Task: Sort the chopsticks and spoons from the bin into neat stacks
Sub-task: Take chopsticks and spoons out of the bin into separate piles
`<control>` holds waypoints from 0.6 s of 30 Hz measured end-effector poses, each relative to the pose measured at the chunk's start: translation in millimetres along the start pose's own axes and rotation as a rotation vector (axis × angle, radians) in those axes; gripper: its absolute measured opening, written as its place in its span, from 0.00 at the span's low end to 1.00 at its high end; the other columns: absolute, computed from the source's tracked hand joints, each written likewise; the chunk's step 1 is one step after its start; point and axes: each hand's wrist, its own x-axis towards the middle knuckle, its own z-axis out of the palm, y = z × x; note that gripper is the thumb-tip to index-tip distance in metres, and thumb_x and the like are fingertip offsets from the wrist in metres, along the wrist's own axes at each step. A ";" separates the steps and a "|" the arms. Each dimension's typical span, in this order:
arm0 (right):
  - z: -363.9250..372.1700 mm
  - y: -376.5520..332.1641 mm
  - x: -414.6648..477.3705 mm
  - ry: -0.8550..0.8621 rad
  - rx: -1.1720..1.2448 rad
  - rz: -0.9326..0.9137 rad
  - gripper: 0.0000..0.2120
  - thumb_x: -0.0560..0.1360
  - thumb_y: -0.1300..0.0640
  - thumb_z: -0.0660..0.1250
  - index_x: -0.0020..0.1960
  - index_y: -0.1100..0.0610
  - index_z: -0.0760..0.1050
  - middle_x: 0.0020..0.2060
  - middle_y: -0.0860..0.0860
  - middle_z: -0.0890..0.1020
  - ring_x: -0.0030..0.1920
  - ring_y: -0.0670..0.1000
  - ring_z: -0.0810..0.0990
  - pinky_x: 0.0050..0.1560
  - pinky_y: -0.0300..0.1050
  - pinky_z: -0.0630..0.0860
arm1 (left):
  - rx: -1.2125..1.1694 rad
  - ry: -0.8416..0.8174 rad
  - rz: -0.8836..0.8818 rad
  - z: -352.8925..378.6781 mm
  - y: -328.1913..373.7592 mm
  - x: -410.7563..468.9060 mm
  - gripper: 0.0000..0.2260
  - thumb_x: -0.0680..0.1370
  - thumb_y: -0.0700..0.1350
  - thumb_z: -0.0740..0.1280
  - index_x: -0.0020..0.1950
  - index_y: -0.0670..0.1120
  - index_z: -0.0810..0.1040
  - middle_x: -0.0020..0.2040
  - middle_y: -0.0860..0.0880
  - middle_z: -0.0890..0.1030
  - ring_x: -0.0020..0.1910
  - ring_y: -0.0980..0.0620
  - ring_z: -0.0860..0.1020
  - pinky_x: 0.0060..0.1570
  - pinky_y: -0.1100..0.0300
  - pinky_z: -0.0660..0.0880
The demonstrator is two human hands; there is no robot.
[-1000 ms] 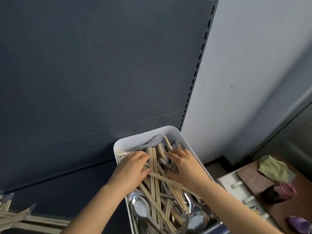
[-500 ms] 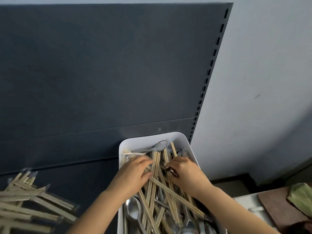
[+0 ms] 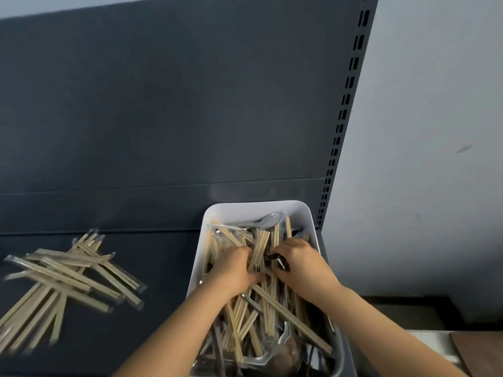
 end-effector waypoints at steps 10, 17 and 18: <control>-11.3 -4.7 -2.5 -0.137 -0.007 0.029 0.27 0.71 0.50 0.72 0.67 0.54 0.71 0.58 0.50 0.75 0.60 0.53 0.73 0.60 0.45 0.71 | -0.243 -0.006 -0.043 -17.9 -18.8 -2.0 0.15 0.74 0.46 0.70 0.60 0.47 0.77 0.56 0.49 0.79 0.53 0.51 0.78 0.55 0.57 0.76; -39.2 -28.0 -1.9 -0.125 0.295 0.132 0.13 0.75 0.43 0.65 0.51 0.50 0.79 0.46 0.47 0.82 0.48 0.46 0.80 0.53 0.43 0.75 | -0.323 0.022 0.007 -31.2 -26.6 1.0 0.11 0.74 0.49 0.70 0.52 0.47 0.72 0.50 0.49 0.79 0.48 0.50 0.78 0.46 0.58 0.74; -45.2 -33.6 -2.8 -0.168 0.314 0.134 0.12 0.74 0.41 0.63 0.44 0.47 0.78 0.39 0.45 0.81 0.42 0.45 0.79 0.49 0.43 0.75 | -0.330 0.025 0.017 -31.4 -26.9 0.8 0.12 0.74 0.50 0.70 0.52 0.48 0.72 0.49 0.51 0.79 0.48 0.50 0.78 0.46 0.58 0.74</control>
